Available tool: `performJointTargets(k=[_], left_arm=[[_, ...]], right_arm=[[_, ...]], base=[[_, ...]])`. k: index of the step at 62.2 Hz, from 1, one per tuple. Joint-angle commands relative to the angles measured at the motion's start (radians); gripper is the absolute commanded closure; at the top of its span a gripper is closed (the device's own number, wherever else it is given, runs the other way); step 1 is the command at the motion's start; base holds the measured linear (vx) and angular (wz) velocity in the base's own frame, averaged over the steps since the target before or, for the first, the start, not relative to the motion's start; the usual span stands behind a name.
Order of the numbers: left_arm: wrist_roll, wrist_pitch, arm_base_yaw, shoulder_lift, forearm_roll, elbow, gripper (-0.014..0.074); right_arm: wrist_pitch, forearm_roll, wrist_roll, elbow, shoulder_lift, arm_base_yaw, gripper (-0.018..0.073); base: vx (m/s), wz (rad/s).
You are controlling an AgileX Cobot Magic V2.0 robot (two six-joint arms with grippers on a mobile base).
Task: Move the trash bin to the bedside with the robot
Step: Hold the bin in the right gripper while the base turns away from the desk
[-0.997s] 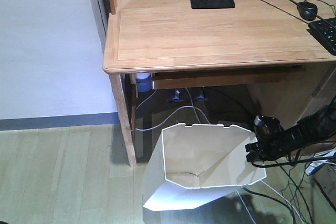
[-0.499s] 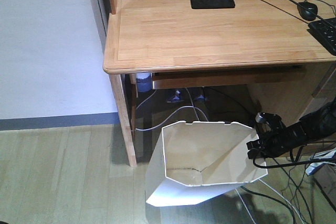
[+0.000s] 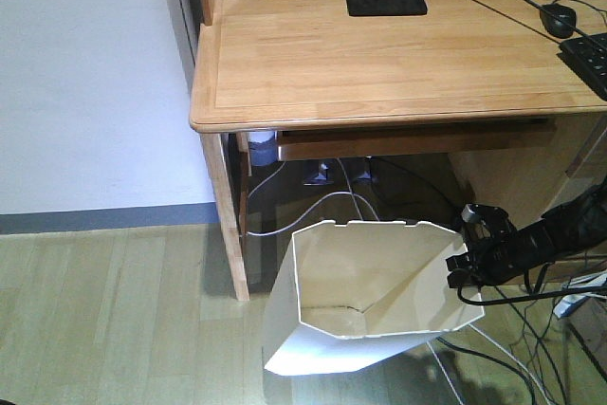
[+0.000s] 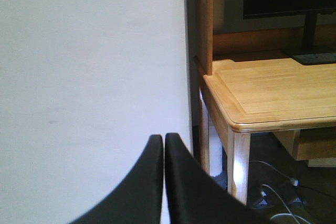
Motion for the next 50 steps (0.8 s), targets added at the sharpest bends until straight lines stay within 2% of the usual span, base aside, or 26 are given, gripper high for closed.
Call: performJointTargets(k=[1, 28, 50], left_arm=[[-0.004, -0.073, -0.001, -0.007, -0.005, -0.021, 0.0603], [-0.004, -0.073, -0.001, -0.005, -0.005, -0.021, 0.0603], [-0.004, -0.073, -0.001, -0.005, -0.005, -0.021, 0.0603]], right_arm=[[0.217, 0.064, -0.005, -0.010, -0.085, -0.004, 0.0564], [0.217, 0.064, -0.005, -0.010, -0.085, -0.004, 0.0564], [0.217, 0.064, -0.005, -0.010, -0.085, -0.004, 0.0564]], base=[[-0.01, 0.06], [-0.04, 0.15], [-0.05, 0.44]])
